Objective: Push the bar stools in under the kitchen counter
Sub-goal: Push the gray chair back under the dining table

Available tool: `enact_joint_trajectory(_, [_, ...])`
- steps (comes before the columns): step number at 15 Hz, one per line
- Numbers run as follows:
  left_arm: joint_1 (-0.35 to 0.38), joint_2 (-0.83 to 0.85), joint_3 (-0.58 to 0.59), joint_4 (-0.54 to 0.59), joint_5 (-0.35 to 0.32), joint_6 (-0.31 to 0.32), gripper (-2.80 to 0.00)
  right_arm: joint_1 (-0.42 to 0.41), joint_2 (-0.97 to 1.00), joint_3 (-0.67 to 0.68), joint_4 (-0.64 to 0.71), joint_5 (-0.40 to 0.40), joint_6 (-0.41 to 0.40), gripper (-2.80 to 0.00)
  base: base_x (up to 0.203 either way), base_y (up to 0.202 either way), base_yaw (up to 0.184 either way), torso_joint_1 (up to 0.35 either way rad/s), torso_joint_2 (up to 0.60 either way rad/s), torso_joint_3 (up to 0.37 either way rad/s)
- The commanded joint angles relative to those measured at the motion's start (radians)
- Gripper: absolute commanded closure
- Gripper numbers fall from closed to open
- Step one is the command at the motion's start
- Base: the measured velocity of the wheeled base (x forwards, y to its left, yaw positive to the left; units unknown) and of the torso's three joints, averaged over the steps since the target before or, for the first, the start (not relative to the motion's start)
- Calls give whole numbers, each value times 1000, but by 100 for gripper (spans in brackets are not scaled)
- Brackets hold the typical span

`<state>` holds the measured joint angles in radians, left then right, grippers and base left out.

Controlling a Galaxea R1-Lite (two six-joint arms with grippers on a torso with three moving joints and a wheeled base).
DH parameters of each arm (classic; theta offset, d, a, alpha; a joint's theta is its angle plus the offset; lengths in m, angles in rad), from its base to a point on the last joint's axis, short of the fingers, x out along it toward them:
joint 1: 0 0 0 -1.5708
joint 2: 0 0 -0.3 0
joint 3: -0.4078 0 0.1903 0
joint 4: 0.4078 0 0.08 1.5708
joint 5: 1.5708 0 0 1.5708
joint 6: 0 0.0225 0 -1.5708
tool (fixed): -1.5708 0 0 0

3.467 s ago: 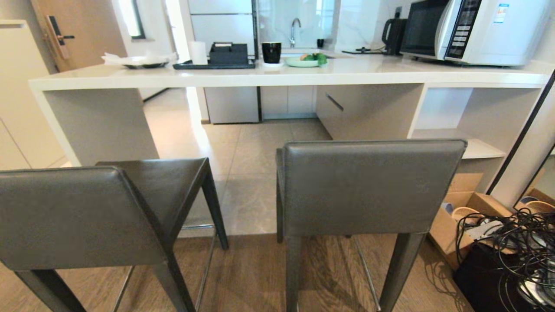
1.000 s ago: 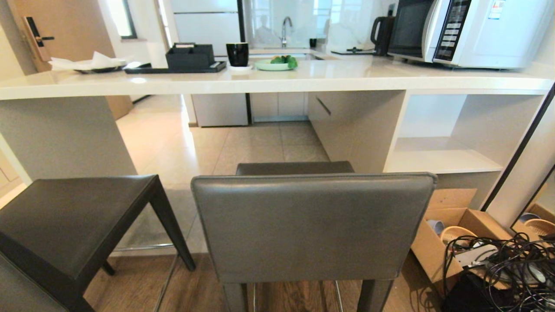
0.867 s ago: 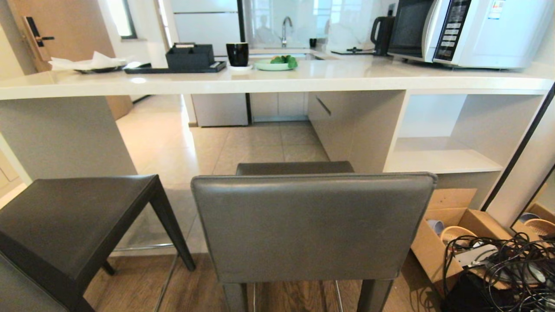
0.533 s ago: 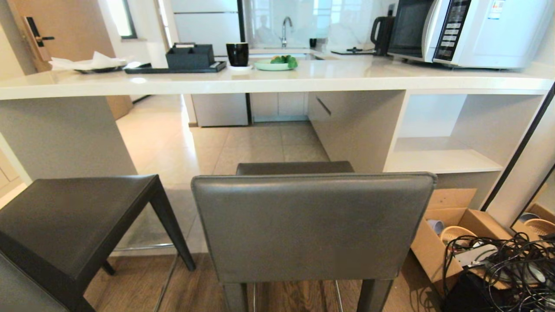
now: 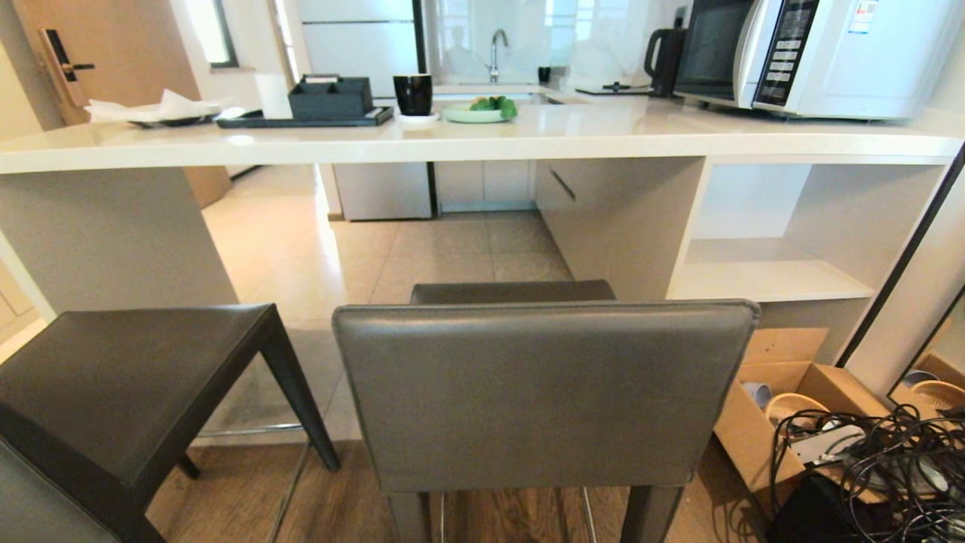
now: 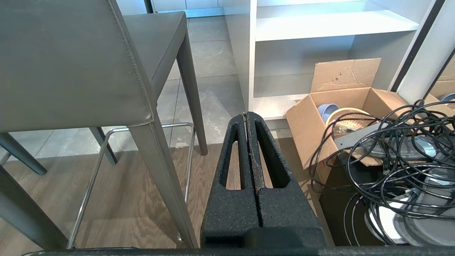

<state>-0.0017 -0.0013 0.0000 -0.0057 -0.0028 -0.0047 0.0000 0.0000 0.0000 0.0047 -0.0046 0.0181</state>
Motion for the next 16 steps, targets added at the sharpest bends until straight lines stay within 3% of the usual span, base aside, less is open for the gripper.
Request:
enact_joint_trajectory(1, [0, 1, 2, 0, 0, -1, 0, 0, 2, 2, 0, 0, 0, 0, 0, 0, 0, 0, 0, 0])
enact_joint_trajectory(11, [2, 1, -2, -2, 3, -11, 0, -1, 12, -3, 15, 2, -3, 0, 0, 0, 0, 0, 0, 0])
enact_joint_trajectory(14, [2, 55, -153, 38, 10, -15, 0, 0, 56, -62, 20, 8, -21, 0, 0, 0, 0, 0, 0, 0])
enact_joint_trajectory(16, [-6, 221, -258, 48, 6, -18, 0, 9, 212, -157, 4, 22, 1, 0, 0, 0, 0, 0, 0, 0])
